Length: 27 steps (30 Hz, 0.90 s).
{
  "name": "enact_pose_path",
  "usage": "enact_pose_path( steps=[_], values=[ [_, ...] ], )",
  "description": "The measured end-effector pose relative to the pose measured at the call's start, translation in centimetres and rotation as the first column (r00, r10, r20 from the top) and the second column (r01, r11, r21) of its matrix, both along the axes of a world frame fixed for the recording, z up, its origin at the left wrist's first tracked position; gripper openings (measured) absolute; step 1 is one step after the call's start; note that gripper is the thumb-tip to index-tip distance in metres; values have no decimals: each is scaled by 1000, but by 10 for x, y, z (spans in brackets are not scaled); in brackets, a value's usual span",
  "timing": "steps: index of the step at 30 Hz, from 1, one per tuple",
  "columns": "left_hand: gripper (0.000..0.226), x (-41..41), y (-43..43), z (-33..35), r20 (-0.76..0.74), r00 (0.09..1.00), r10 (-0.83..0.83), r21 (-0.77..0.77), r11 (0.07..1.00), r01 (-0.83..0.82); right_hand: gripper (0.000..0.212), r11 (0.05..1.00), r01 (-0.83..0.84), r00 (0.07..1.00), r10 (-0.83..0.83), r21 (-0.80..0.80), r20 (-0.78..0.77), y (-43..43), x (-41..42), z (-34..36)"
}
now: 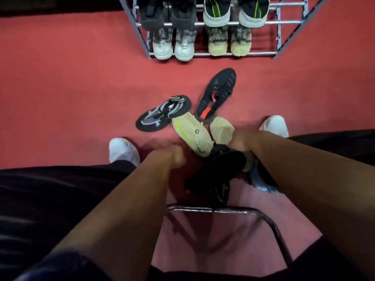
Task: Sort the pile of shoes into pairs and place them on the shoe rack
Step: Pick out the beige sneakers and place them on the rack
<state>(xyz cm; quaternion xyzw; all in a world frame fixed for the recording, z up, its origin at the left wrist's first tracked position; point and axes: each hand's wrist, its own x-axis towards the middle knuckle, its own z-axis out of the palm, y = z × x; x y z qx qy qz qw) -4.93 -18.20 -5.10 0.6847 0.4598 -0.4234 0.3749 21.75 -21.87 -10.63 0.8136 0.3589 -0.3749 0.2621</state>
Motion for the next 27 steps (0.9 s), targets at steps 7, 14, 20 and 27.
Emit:
enact_pose_path(
  steps=[7, 14, 20, 27],
  values=[
    [58, 24, 28, -35, 178, 925, 336, -5, 940, -340, 44, 975, -190, 922, 137, -113, -363, -1, -18, 23],
    [27, 57, 30, -57, -3, 462, 887, -209, 451, -868, 90, 990, -143, 894, 127, -6, -429, -6, -22, -49],
    [50, 47, 17, -91, -114, 117, 987, -213, 90, -973, 39, 981, 190, 874, -190, -46, -447, 11, -15, -9],
    [29, 48, 14, -106, -47, 106, 993, -240, 91, -966, 58, 976, 203, 977, -197, 76, -84, -9, -8, -31]
  ],
)
